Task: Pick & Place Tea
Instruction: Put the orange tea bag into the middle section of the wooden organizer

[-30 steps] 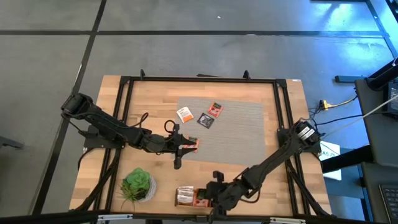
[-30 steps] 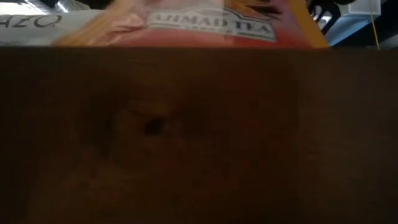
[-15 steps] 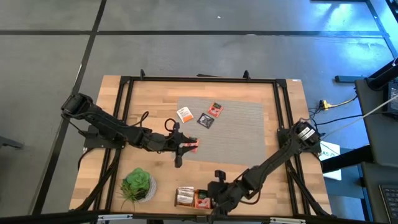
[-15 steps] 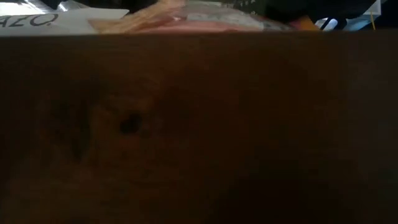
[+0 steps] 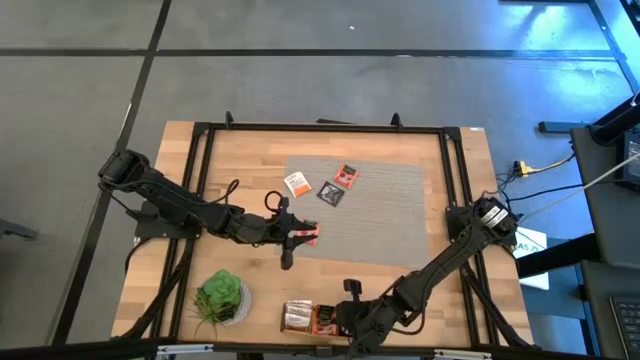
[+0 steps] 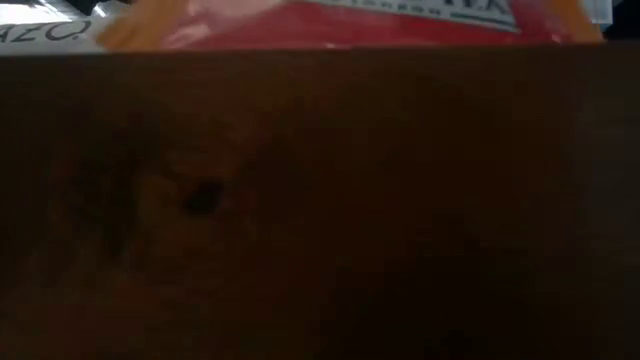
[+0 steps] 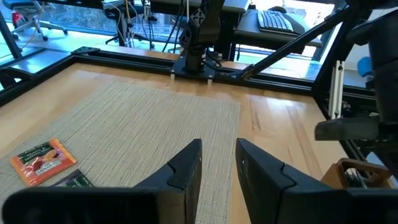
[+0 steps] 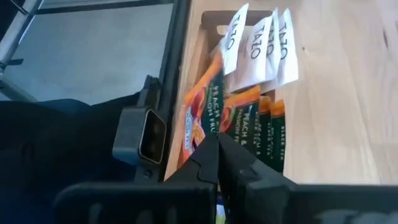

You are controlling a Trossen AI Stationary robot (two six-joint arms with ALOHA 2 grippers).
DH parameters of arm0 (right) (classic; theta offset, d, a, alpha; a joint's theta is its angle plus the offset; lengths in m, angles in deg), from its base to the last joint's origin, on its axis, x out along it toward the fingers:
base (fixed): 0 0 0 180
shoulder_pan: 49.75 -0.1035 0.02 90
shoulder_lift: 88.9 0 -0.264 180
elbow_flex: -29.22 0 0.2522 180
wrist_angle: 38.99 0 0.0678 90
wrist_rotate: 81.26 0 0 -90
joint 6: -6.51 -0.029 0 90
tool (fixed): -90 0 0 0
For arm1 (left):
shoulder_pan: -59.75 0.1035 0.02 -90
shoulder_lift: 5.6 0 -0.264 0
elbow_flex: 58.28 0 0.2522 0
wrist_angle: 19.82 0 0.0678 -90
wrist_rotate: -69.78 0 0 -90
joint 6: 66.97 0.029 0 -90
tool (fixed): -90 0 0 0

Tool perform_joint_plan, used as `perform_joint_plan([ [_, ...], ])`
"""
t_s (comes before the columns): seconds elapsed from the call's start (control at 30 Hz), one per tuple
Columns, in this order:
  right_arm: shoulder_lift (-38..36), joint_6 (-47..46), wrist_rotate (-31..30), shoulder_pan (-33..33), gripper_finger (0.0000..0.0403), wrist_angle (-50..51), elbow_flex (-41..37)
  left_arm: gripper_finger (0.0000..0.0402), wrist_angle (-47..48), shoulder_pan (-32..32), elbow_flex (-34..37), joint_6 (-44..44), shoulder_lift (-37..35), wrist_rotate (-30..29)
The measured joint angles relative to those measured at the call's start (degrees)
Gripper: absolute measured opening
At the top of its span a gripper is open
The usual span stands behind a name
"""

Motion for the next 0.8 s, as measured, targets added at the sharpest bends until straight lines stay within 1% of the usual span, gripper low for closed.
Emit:
perform_joint_plan([
  [0.17, 0.0, -0.4, -0.1, 0.0, 0.0003, 0.8, 0.0, 0.0099, 0.0, 0.0, 0.0, 0.0, 0.0, 0.0],
  [0.5, 0.0, -0.5, -1.0, 0.1, 0.0005, 2.1, 0.0, 0.0096, 0.0, 0.0, 0.0, 0.0, 0.0, 0.0],
  [0.63, 0.0, -0.7, -3.1, 0.0, 0.0006, 3.1, 0.0, 0.0095, 0.0, 0.0, 0.0, 0.0, 0.0, 0.0],
  [0.73, 0.0, -1.9, -2.9, 0.0, 0.0006, 3.2, 0.0, 0.0096, 0.0, 0.0, 0.0, 0.0, 0.0, 0.0],
  [0.8, 0.0, -1.9, -1.1, 0.1, 0.0006, 3.2, 0.0, 0.0098, 0.0, 0.0, 0.0, 0.0, 0.0, 0.0],
])
